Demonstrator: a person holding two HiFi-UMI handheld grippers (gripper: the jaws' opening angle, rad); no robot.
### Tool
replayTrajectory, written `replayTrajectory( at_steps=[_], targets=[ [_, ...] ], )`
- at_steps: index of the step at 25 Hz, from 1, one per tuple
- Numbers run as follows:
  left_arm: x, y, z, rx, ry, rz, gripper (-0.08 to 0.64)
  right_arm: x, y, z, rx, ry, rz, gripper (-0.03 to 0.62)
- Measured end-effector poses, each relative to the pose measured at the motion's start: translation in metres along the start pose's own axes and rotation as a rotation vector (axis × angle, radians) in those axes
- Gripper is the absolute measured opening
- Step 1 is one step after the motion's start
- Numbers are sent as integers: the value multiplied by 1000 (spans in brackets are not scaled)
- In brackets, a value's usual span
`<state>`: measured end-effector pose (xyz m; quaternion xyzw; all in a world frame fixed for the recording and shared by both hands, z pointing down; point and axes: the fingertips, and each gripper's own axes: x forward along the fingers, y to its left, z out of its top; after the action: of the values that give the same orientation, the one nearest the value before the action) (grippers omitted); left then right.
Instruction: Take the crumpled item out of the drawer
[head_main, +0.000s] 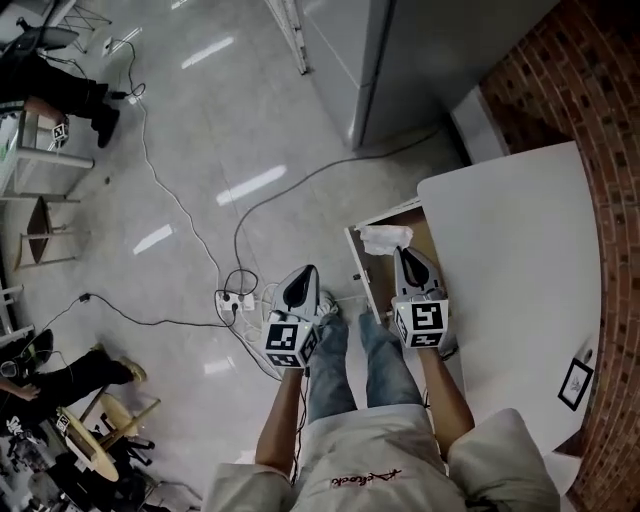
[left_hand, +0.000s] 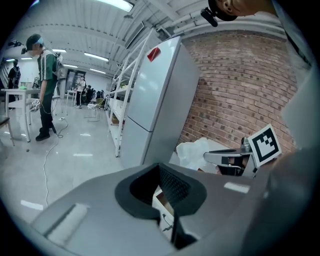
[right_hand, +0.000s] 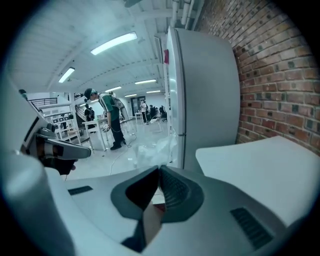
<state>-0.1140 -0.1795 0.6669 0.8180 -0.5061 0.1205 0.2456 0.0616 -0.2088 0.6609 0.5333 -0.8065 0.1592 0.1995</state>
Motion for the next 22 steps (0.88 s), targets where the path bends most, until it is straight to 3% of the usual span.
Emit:
replayTrajectory(
  at_steps=[9,22],
  targets=[
    [-32,-16,67,17,-89,29,9,-38,-4,83,-40,-101,-6,20],
    [-81,-26,155,81,-210,70,9,-89,-15,168,-87,-223,-18,20]
  ],
)
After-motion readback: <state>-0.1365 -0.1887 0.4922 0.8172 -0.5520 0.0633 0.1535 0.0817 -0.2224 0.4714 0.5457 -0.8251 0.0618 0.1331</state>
